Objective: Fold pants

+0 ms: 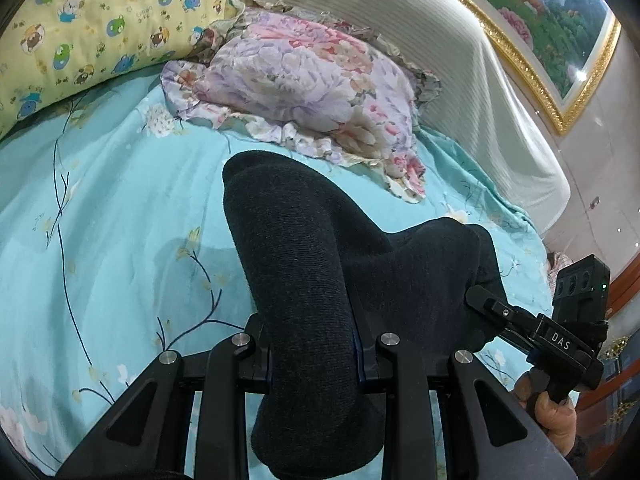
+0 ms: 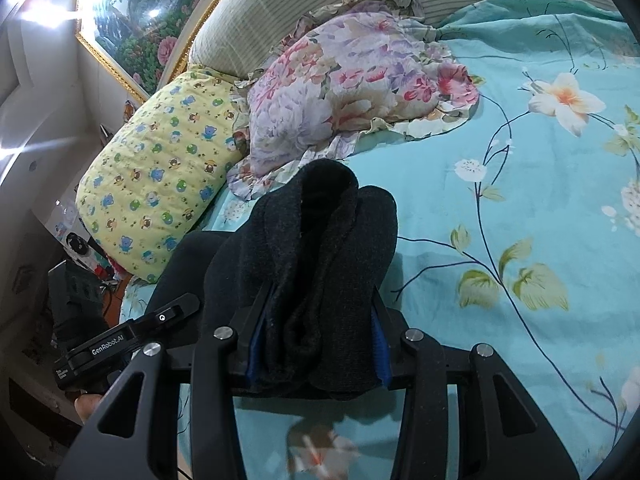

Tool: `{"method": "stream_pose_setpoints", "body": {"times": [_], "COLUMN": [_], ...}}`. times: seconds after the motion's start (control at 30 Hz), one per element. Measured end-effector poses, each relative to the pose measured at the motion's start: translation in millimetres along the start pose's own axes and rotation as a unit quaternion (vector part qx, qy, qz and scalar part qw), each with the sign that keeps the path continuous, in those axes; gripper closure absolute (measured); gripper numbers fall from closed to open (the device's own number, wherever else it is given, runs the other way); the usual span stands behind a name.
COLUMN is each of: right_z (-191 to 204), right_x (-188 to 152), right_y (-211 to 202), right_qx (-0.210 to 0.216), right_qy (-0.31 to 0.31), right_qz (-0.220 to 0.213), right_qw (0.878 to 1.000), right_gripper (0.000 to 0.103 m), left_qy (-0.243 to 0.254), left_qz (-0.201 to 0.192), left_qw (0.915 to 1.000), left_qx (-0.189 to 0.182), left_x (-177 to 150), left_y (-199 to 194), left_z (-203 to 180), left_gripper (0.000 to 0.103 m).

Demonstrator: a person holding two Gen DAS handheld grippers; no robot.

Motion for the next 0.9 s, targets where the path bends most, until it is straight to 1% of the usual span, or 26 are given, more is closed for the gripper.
{"method": "stream_pose_setpoints", "body": {"times": [0.13,0.17,0.2,0.27,0.33,0.37,0.4,0.47,0.53,0.57,0.63,0.9], "right_z": [-4,-6,-7,-11,-15,-17,-19,-24,-29,-30,-33,-36], "right_x": [-5,-6,-7,-8,-8,-9,-10,-12,-13,-13,-14,-12], "right_y": [10,12,13,15,17,18,19,20,20,20,19,15], "right_qx": [-0.007,-0.008,-0.01,-0.013,-0.019,-0.022,-0.023,-0.025,-0.029,-0.031,-0.031,-0.034], "right_qy": [-0.004,-0.005,-0.005,-0.004,-0.007,-0.008,-0.009,-0.007,-0.005,-0.005,-0.002,-0.005], "right_qz": [0.009,0.01,0.01,0.013,0.016,0.019,0.021,0.022,0.022,0.021,0.021,0.018], "right_qw": [1.0,1.0,1.0,1.0,1.0,1.0,0.999,0.999,0.999,0.999,0.999,0.999], "right_gripper": [0.058,0.057,0.057,0.052,0.047,0.044,0.043,0.04,0.035,0.033,0.031,0.029], "left_qy": [-0.009,-0.013,-0.016,-0.02,-0.025,-0.025,-0.024,-0.022,-0.027,-0.03,-0.033,-0.039], "left_qz": [0.013,0.016,0.018,0.022,0.024,0.026,0.025,0.023,0.025,0.026,0.025,0.025], "left_qw": [0.9999,0.9998,0.9997,0.9995,0.9993,0.9993,0.9993,0.9992,0.9991,0.999,0.9989,0.9986], "left_qx": [0.006,0.006,0.007,0.011,0.012,0.012,0.015,0.022,0.02,0.021,0.021,0.025], "left_x": [-7,-9,-11,-14,-17,-18,-19,-20,-21,-21,-21,-22], "left_y": [9,10,11,14,16,17,17,17,17,17,15,9], "left_z": [10,13,15,19,22,23,24,26,27,28,29,28], "left_gripper": [0.073,0.072,0.067,0.062,0.06,0.055,0.049,0.041,0.039,0.037,0.036,0.031]}}
Point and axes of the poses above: each gripper's, at about its wrist camera, not at the fingertips, and y roughly the way its jaws point, z to its left, x to its top, the point moved 6 cm from there along y, roughly the way its jaws point, and after that the axes turned 12 degrees about -z, right-handed, at the moved point
